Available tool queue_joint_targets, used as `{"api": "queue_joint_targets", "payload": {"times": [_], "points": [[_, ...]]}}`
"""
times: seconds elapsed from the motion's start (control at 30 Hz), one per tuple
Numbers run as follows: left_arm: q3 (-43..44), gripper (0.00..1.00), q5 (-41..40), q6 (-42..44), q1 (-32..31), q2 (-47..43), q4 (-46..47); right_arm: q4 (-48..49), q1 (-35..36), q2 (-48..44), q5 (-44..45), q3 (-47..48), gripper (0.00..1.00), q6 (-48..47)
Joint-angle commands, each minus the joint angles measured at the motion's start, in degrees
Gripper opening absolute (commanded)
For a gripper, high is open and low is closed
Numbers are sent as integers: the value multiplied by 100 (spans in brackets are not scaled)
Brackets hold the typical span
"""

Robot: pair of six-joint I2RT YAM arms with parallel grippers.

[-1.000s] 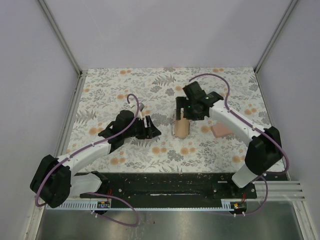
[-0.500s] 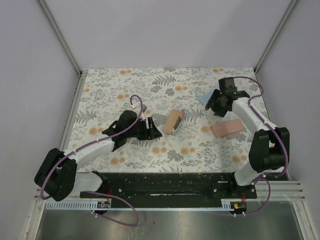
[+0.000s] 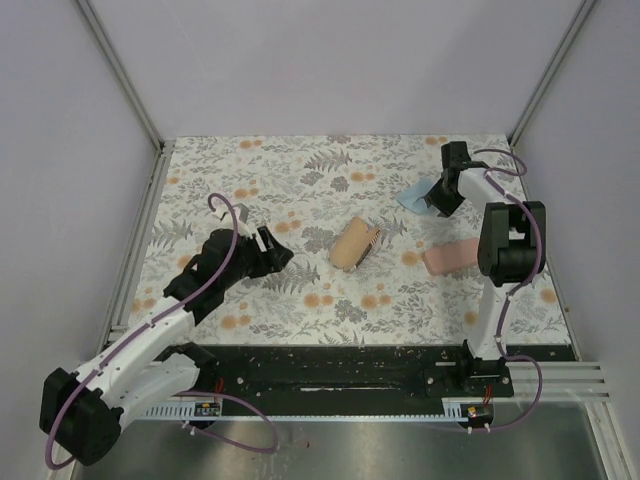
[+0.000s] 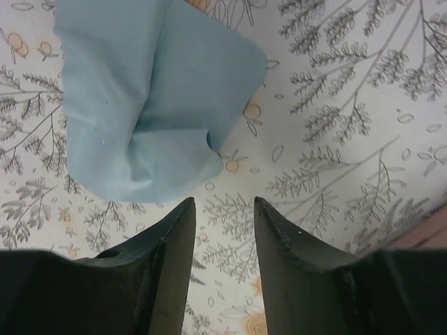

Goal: Organize the sunglasses

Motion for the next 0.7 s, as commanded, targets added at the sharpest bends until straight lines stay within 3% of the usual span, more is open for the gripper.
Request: {"api": "queue_joint_targets", "payload": {"times": [0.0,0.2,0.33,0.4,0.5,0.67], "points": [[-213,70,-1119,-333,132,-694,-823,228,-83,452,26,503,46,-78],[-380,72,-1734,-553,228,-1539,-1333,457,-83,997,-229,785,46,-69],[-144,83,-2551,-913,307,-1619,-2141,475,-83,1314,-466,1022,20,-131],[-47,84,-2737,-958,351,-1610,-2362,510,-83,1341,-667,1023,1,-148],[33,84,-2720,-844,404,-1610,-2389,588,-40,1000,-809,655,0,-183],[86,84,-2431,-581,422,-1374,-2143,896,110,-353,-1143,-250,0,-421]]}}
